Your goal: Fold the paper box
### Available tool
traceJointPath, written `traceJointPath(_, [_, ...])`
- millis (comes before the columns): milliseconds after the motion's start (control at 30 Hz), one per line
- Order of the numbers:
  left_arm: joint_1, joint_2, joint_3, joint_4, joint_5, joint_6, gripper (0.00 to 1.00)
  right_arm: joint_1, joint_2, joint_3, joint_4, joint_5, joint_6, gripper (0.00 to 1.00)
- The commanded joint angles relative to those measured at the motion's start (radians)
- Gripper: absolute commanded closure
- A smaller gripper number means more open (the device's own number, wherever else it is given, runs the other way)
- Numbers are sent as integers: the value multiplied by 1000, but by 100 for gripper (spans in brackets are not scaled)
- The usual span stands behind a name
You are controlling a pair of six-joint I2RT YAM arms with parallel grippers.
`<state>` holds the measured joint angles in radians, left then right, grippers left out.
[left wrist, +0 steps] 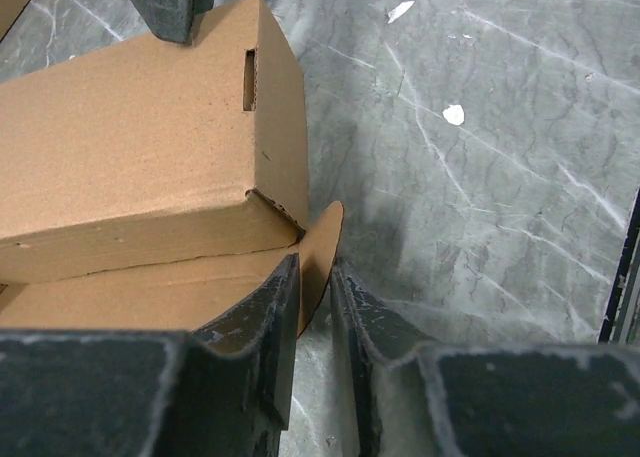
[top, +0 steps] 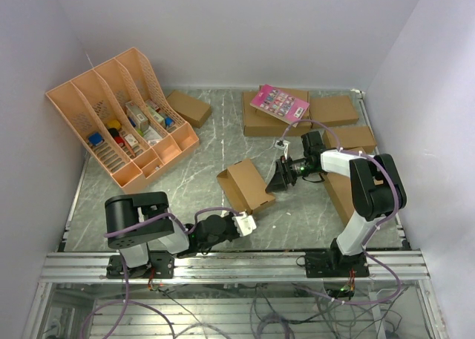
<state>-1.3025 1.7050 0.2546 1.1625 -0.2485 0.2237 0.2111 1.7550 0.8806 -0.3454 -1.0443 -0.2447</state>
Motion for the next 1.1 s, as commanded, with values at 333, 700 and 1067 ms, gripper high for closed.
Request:
traceJointPath(333, [18,3,12,70,16,-59,89,4,39,24,-10,22,4,42])
traceJointPath(700, [33,8,-3,88,19,-105,93,4,41,22,-7,39,10,42])
traceJointPath(1067, [50,38,-26,157,7,-143,93,9,48,24,-9,60,10,42])
